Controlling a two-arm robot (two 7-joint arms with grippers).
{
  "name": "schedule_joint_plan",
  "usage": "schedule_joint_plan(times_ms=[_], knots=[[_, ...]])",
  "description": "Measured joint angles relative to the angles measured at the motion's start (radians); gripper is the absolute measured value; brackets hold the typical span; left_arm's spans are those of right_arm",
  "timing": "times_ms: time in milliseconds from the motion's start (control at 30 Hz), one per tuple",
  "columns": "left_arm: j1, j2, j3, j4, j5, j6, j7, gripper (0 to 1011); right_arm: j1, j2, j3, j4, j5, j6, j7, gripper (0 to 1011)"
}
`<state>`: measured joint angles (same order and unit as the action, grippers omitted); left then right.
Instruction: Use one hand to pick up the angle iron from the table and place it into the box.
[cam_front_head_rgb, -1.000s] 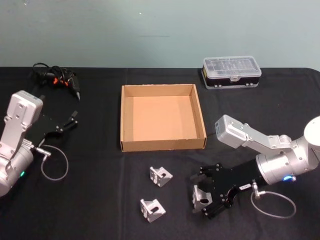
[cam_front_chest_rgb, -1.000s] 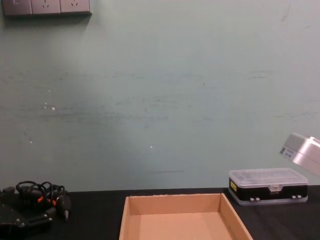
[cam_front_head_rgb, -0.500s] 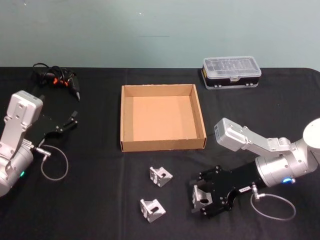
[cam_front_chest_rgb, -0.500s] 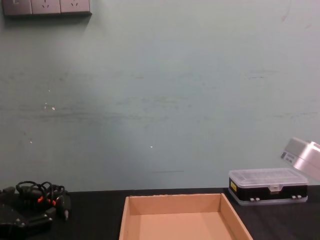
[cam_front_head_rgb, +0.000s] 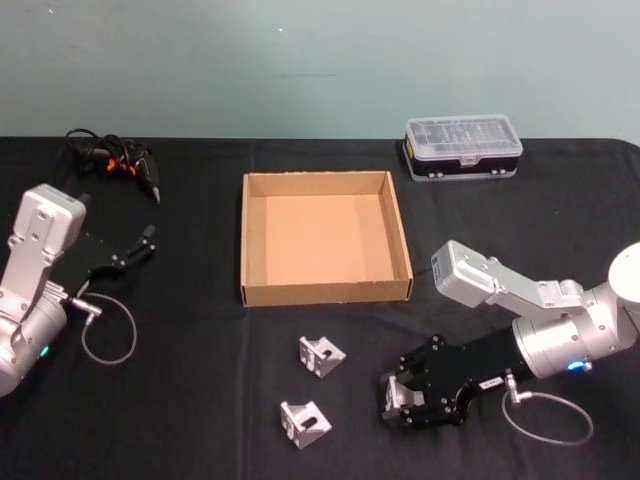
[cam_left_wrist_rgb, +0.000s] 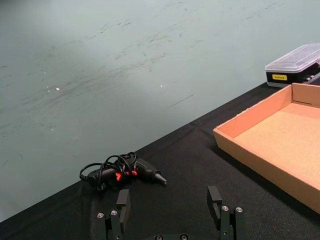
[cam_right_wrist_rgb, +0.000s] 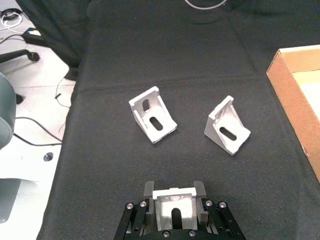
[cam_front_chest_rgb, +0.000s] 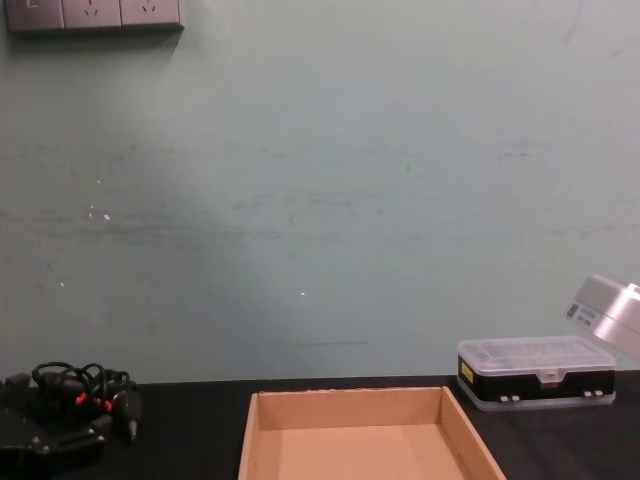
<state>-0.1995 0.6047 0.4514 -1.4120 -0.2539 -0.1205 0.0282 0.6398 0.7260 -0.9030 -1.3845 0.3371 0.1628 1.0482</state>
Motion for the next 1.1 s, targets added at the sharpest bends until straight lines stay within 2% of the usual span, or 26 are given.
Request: schedule_joint_plan(times_ms=[200,300,333,433,600,633,733,833,867,1067,1100], knots=[[0.0,0.0,0.0,0.0,0.0,0.0,0.0,1011,-0.006,0.007,0.013,-0.014,0.002,-0.005,-0.017,469],[0.0,0.0,0.0,0.0,0.0,0.0,0.0,1011,-0.016,0.027,0.043,-0.05,0.014,-0.007,-0.049,469],[0.0,0.0,0.0,0.0,0.0,0.0,0.0,1011,-0.016,0.027,0.043,-0.05,0.014,-0.007,-0.049,469],[0.0,0.0,0.0,0.0,0.0,0.0,0.0,1011,-0.024,0.049,0.081,-0.097,0.023,-0.006,-0.092,469],[0.0,0.0,0.0,0.0,0.0,0.0,0.0,1011,-0.028,0.059,0.132,-0.133,0.031,-0.007,-0.154,469],[0.0,0.0,0.0,0.0,0.0,0.0,0.0,1011,-0.028,0.055,0.148,-0.135,0.03,-0.008,-0.174,469],[0.0,0.0,0.0,0.0,0.0,0.0,0.0,1011,-0.024,0.041,0.163,-0.129,0.024,-0.011,-0.2,469],[0.0,0.0,0.0,0.0,0.0,0.0,0.0,1011,-0.009,0.002,0.179,-0.089,0.009,-0.017,-0.23,469],[0.0,0.0,0.0,0.0,0.0,0.0,0.0,1011,-0.009,0.002,0.179,-0.089,0.009,-0.017,-0.23,469],[0.0,0.0,0.0,0.0,0.0,0.0,0.0,1011,0.028,-0.078,0.183,0.022,-0.016,-0.035,-0.244,469],[0.0,0.0,0.0,0.0,0.0,0.0,0.0,1011,0.04,-0.1,0.179,0.056,-0.023,-0.04,-0.243,469]])
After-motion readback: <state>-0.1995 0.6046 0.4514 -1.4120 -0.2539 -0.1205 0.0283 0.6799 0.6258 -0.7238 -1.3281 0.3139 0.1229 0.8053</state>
